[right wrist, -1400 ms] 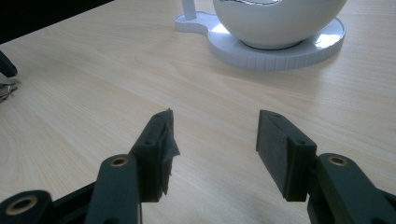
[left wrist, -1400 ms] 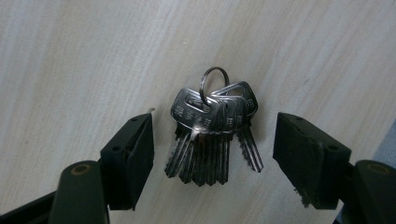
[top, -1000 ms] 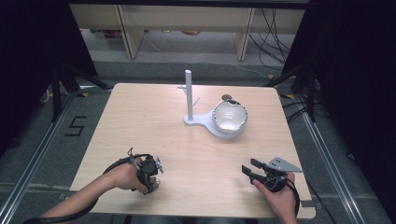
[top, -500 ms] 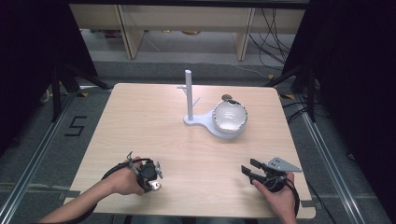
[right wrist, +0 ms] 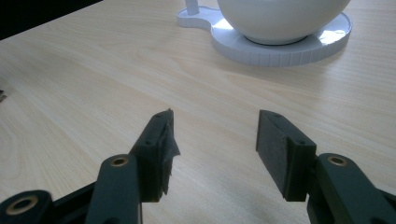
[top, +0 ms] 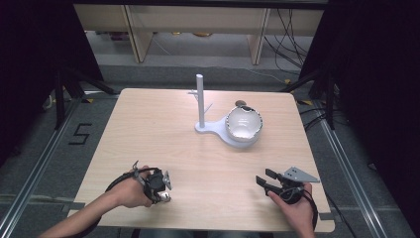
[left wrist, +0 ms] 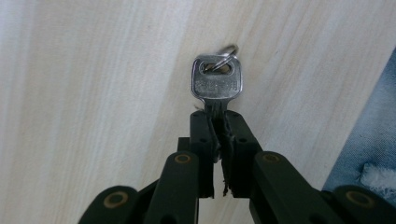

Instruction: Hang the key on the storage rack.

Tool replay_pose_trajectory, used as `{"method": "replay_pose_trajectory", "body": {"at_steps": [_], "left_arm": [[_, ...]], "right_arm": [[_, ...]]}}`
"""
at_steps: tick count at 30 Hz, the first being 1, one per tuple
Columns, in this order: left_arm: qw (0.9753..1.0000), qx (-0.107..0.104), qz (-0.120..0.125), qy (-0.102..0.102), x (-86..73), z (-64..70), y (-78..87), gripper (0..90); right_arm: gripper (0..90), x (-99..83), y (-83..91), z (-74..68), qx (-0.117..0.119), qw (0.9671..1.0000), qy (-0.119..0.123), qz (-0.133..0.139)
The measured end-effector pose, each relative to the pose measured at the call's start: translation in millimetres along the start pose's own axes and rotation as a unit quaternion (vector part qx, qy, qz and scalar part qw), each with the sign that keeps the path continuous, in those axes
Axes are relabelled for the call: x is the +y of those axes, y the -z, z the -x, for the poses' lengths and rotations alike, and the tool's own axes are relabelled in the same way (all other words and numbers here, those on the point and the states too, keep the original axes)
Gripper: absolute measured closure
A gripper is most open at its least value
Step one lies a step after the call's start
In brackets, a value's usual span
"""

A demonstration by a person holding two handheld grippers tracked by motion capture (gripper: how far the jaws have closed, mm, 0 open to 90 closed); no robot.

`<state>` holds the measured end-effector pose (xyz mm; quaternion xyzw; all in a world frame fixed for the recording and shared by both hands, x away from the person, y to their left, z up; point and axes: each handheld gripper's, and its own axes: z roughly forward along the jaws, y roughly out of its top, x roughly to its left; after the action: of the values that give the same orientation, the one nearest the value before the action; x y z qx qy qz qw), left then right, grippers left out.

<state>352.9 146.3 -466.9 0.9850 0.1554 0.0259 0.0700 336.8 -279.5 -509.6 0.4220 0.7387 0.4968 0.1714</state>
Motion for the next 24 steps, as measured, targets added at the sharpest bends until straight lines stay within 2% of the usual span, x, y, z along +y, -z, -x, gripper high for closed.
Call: {"method": "replay_pose_trajectory", "body": {"at_steps": [4,6,7,8,9,10,11,16,17,19,20,24], "left_arm": [[0.9999,0.012,0.01,0.004,2.0,-5.2,11.8,83.0],[0.9997,0.017,0.018,0.007,3.6,-7.6,17.7,83.0],[0.9996,0.021,0.02,0.008,4.4,-9.0,20.1,83.1],[0.9993,0.027,0.024,0.01,6.4,-11.8,25.4,83.1],[0.9991,0.032,0.027,0.011,7.7,-13.7,28.6,83.1],[0.9985,0.041,0.033,0.013,10.0,-16.8,33.3,83.0],[0.9982,0.047,0.035,0.014,11.5,-18.6,36.4,83.1],[0.9949,0.08,0.057,0.023,23.7,-30.0,54.8,83.0],[0.9943,0.086,0.06,0.016,26.7,-33.6,58.9,83.0],[0.992,0.102,0.073,0.017,32.5,-39.2,66.0,83.0],[0.9914,0.106,0.074,0.017,34.3,-41.1,68.4,83.0],[0.9892,0.115,0.085,0.031,42.2,-50.9,77.2,83.0]], "right_arm": [[47.7,0.4,-0.2,1.9,-0.002,0.9999,0.015,0.007],[47.7,0.3,0.0,2.3,-0.002,0.9999,0.016,0.006],[47.7,-0.3,-0.1,-0.7,0.002,1.0,-0.007,0.004],[47.7,0.1,-0.2,1.2,-0.001,0.9999,0.008,0.007],[47.8,0.1,0.1,-0.1,0.0,1.0,0.0,0.006],[47.8,0.9,0.9,2.0,-0.003,0.9998,0.016,0.008],[47.7,0.7,0.6,1.3,0.001,0.9999,0.011,0.007],[47.8,0.5,-0.2,1.8,0.001,0.9999,0.011,0.012],[47.9,0.6,-0.3,2.2,0.002,0.9998,0.014,0.014],[47.9,0.0,0.7,-0.9,-0.002,0.9999,-0.007,0.014],[48.0,0.6,0.4,2.3,-0.001,0.9998,0.011,0.019],[48.0,1.0,2.2,1.3,-0.006,0.9998,0.004,0.018]]}}
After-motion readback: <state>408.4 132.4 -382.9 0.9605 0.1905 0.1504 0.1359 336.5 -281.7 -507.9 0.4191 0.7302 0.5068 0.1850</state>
